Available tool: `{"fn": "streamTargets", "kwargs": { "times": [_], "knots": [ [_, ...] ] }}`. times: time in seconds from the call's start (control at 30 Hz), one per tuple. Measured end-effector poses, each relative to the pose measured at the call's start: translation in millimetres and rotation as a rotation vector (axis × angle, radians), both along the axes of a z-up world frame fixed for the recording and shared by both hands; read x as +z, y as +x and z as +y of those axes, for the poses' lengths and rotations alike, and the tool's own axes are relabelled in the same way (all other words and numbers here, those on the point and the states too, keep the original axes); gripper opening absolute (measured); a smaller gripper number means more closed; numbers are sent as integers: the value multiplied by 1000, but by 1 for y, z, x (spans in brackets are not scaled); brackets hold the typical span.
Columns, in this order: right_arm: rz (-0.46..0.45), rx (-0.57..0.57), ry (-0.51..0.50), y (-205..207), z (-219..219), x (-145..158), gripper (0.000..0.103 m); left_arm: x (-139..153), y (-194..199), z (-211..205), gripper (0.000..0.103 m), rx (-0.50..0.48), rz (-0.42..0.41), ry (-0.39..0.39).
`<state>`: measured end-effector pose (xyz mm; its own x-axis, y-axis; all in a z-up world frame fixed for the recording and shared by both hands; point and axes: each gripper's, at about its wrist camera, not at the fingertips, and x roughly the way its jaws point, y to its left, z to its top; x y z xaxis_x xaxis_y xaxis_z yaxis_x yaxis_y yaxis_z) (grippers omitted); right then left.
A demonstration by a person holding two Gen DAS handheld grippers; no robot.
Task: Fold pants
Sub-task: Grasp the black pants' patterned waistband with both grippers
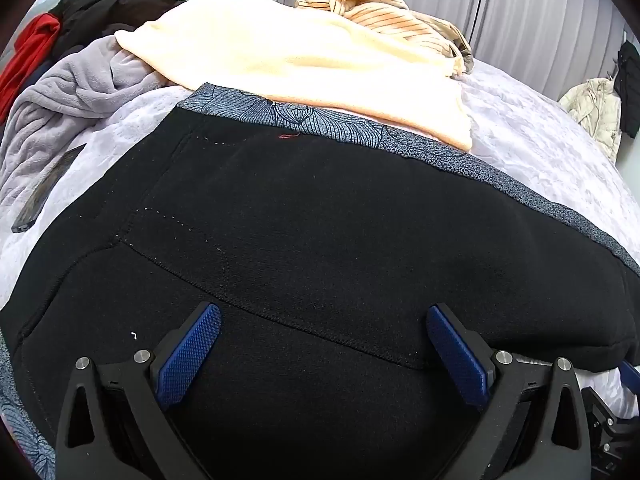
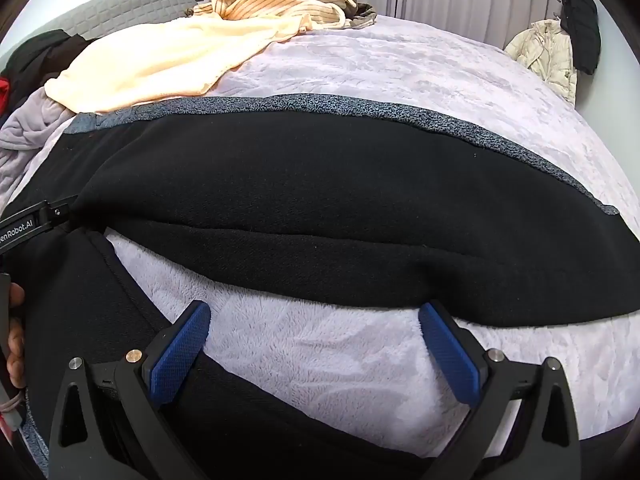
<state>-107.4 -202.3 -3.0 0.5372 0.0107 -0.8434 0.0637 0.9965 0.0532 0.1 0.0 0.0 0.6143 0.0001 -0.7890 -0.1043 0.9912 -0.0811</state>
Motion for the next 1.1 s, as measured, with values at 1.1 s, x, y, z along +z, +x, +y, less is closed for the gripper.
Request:
{"fn": "streamTargets", "kwargs": {
  "times": [1.1],
  "knots": [
    [146, 123, -81, 152, 154, -2, 103, -6, 131, 68, 103, -121, 205, 116]
  ]
}}
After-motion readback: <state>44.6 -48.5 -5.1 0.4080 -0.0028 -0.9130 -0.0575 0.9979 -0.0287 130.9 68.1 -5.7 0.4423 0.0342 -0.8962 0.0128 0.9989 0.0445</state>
